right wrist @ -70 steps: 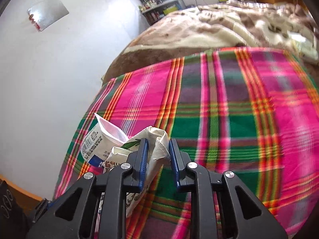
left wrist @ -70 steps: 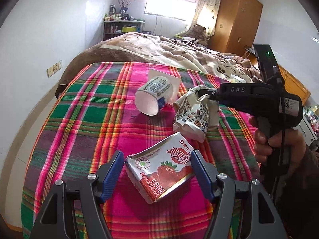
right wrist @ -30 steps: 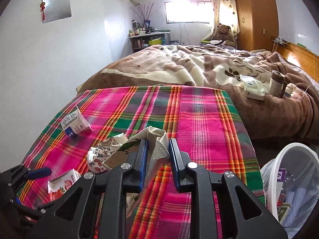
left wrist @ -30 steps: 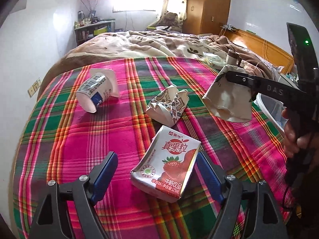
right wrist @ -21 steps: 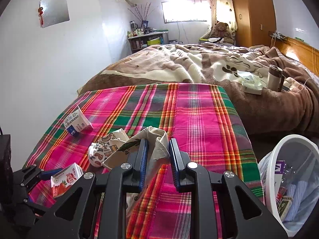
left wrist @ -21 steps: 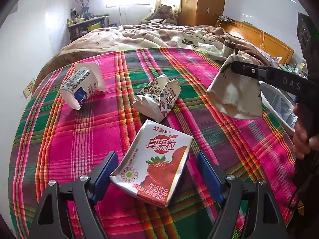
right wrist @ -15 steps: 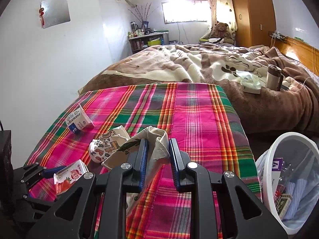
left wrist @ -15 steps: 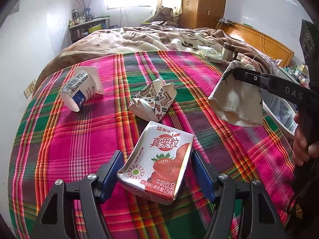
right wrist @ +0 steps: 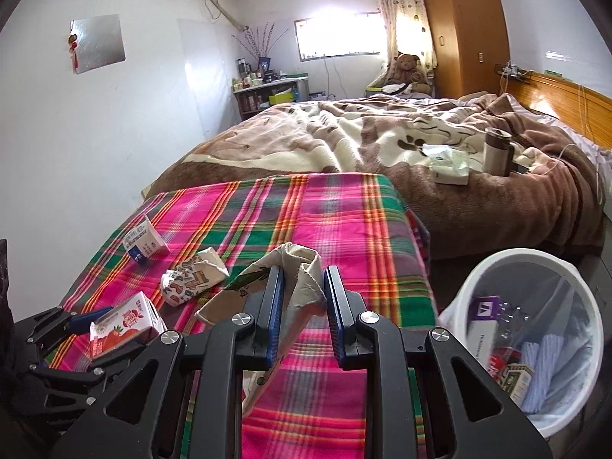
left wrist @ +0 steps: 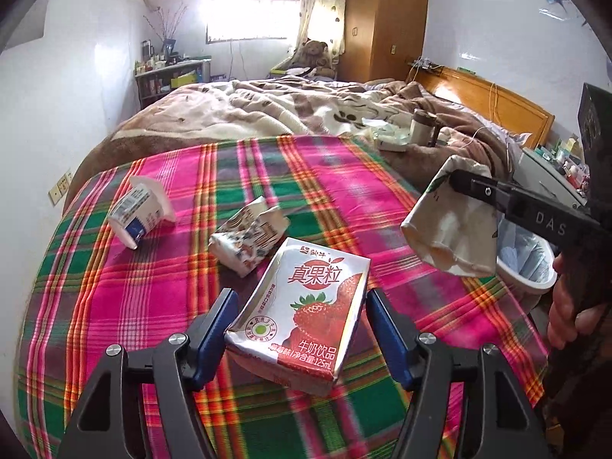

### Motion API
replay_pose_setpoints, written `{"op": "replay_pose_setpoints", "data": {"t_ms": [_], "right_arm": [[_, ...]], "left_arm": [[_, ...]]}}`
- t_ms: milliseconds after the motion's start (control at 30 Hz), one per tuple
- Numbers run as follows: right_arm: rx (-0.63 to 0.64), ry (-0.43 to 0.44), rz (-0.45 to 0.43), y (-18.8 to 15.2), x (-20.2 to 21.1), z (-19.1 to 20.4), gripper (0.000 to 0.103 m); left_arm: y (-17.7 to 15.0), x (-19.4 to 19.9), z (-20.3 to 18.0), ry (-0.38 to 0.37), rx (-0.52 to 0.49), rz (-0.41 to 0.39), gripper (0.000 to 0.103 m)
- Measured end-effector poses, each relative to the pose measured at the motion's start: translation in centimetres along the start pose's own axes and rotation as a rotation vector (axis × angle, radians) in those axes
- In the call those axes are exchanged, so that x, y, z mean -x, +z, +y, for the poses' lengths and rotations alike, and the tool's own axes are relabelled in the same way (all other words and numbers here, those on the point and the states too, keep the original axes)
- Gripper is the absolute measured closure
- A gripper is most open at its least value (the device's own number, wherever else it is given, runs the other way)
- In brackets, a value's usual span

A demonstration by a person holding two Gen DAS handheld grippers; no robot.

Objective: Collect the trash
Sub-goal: 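Carry strawberry carton and crumpled paper over the bin, then open both grippers to drop the carton and paper into the white bin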

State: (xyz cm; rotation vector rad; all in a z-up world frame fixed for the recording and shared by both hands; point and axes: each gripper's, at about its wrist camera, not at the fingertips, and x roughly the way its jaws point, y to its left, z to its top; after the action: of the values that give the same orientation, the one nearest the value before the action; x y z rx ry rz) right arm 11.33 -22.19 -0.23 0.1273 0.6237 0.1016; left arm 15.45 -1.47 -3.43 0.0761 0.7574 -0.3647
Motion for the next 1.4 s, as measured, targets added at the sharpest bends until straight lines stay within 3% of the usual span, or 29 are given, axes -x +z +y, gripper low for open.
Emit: {"op": "replay_pose_setpoints", "data": {"t_ms": [367, 800, 1100, 1400], "right_arm": [[-0.038, -0.1, -0.05, 0.2, 3.7, -4.9, 0.081], [-0.087, -0.236, -0.06, -0.2, 5.4, -10.9, 0.081], [-0.102, -0.319, -0.013, -0.7, 5.3, -14.6, 0.08], [-0.081, -0.397, 0.047, -1.1, 5.1, -17.1, 0.08]], "left_arm": [[2.4, 0.8, -5.9, -0.052, -0.034, -0.069, 0.034], [5.3, -1.1, -14.0, -0.152, -0.096, -0.097, 0.034], [7.0, -4.1, -18.3, -0.242, -0.106, -0.081, 0.034], [7.6, -6.0, -22.5, -0.263, -0.147, -0.075, 0.033]]}}
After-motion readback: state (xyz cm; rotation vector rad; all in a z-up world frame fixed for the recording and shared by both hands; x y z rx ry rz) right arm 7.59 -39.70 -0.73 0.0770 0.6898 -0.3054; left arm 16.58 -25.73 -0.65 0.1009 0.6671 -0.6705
